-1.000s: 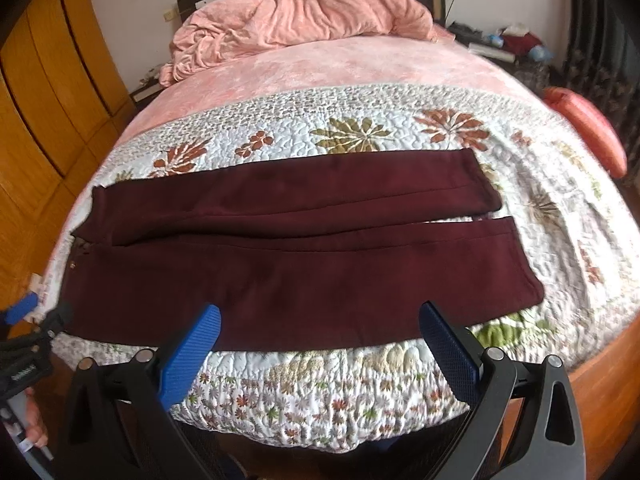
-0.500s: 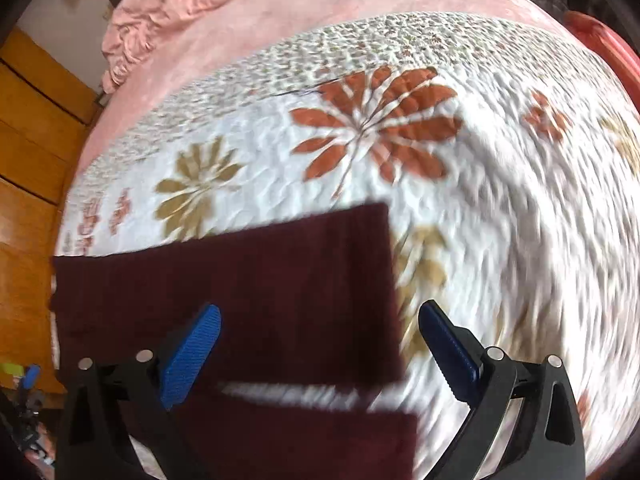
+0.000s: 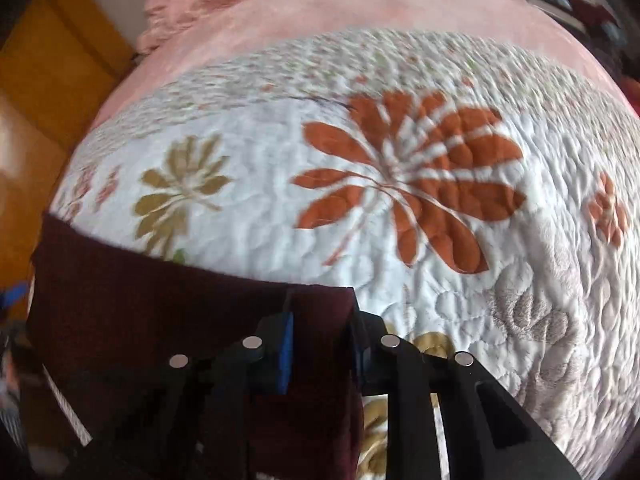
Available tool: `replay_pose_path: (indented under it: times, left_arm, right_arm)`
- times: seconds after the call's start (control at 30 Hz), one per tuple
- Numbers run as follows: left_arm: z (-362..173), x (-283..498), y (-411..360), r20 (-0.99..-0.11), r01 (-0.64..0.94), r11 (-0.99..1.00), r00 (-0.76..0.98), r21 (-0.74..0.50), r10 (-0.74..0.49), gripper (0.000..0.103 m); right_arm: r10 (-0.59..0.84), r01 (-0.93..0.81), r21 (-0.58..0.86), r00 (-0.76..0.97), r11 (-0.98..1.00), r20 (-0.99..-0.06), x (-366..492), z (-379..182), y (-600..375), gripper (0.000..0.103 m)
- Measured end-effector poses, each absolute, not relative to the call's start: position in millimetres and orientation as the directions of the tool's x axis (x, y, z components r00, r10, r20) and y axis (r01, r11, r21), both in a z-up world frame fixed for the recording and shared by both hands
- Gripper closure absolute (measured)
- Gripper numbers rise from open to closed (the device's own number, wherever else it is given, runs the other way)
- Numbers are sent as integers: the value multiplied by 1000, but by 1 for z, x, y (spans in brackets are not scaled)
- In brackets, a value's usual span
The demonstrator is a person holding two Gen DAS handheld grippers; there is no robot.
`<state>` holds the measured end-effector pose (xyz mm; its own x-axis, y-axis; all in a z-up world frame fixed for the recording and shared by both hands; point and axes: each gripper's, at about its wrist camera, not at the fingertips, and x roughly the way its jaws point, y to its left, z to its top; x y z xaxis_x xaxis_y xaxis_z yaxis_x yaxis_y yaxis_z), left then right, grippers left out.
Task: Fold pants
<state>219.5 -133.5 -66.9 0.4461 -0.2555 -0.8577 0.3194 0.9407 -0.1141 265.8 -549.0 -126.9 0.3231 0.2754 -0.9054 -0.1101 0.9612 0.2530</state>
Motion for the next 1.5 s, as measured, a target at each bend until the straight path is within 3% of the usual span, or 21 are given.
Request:
replay_pose_path:
  times: [0.23,0.5,0.73,0.87,0.93,1.0,1.03,1.07,1.13,1.23,1.37,1.5]
  left_arm:
    - [-81,280,-169,-844,588,798,353,-135,-403,3]
    - [-113,344,-224,-836,746,583,65,-322,-544,3]
    - [-136,372,-246,-804,724,488,-156,-488,-573,3]
    - [-152,377,-249,-702,601,414,-387,-684,-598,4]
    - [-155,373,-248,-691,587,405,-417,-701,-591,6]
    - [-153,370,-243,-717,612,421,-386,-670,-580,48]
    - [-153,370,-239,-733,618,439,-365,-652,-574,78]
    - [-152,370,-233,-733,609,452,-353,-652,-582,84]
    - [-140,365,-226,-748,636,464,-289,-617,-598,91]
    - [-103,356,-213,-782,685,536,-79,-493,-619,91]
    - [-45,295,-212,-819,732,657,257,-182,-512,91]
    - [-40,214,-226,-831,732,678,417,67,-367,90]
  right_arm:
    - [372,-280,266,459,923,-807,227,-63,-549,80]
    - [438,-321,309,504,895,-744,223,-36,-554,80]
    - [475,-344,336,519,877,-711,224,-31,-557,81]
    - [478,-338,342,537,877,-695,225,-25,-561,81]
    - [480,-331,350,544,876,-688,225,-24,-564,81]
    - [475,-324,348,549,879,-687,225,-23,-564,81]
    - [471,-318,348,552,882,-688,225,-24,-564,81]
    - [469,-310,352,555,883,-687,225,-25,-564,81]
    - [465,-292,362,559,885,-686,226,-27,-563,81]
    - [436,-257,353,576,900,-692,226,-30,-561,81]
    - [412,-239,339,616,910,-671,213,-26,-559,80]
    - [366,-235,281,622,931,-692,183,-37,-550,79]
